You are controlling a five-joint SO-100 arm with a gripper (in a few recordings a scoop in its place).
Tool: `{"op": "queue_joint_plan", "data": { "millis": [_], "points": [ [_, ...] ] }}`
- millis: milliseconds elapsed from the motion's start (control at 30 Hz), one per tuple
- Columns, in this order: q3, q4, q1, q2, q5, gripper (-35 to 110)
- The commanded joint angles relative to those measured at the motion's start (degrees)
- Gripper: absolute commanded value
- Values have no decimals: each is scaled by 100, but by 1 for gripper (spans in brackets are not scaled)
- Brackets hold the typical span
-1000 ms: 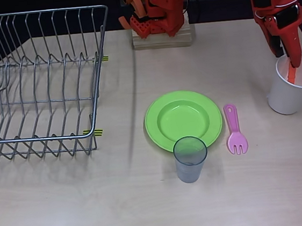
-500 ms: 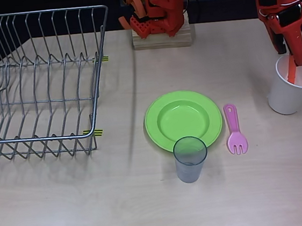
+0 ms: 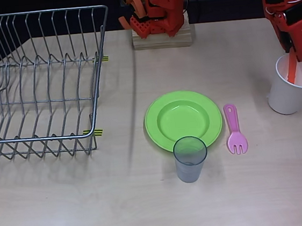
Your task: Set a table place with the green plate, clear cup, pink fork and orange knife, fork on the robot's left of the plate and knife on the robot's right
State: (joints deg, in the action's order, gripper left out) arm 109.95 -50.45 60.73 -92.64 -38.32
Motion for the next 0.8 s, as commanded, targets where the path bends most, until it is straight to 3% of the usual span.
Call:
{"op": "queue_joint_plan", "data": {
  "millis": [0,167,467,767],
  "points": [
    [-149,0,88,-97,35,11],
    [-167,123,44,-88,70,0],
    [-466,114,-246,-264,615,0],
    [-2039,-1362,-545,-510,1037,0]
  ]
}}
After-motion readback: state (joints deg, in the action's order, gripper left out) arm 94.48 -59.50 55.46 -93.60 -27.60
